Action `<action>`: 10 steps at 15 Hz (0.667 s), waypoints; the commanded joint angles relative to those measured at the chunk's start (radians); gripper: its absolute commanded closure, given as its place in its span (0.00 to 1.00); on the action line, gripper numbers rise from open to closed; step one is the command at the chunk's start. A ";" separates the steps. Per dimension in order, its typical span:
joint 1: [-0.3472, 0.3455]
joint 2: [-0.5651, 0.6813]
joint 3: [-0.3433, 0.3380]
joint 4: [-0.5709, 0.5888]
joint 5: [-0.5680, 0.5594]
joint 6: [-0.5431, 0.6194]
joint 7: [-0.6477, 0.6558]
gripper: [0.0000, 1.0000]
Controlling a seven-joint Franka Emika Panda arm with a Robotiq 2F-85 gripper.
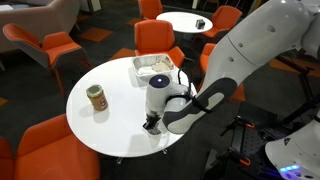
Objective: Remove the marker from the cup and put it on the table
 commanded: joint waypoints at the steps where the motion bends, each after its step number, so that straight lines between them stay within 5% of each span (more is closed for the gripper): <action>1: -0.021 -0.081 0.021 -0.033 0.054 -0.076 -0.045 0.97; 5: -0.115 -0.185 0.095 -0.026 0.141 -0.276 -0.171 0.97; 10: -0.185 -0.232 0.057 0.026 0.135 -0.567 -0.236 0.97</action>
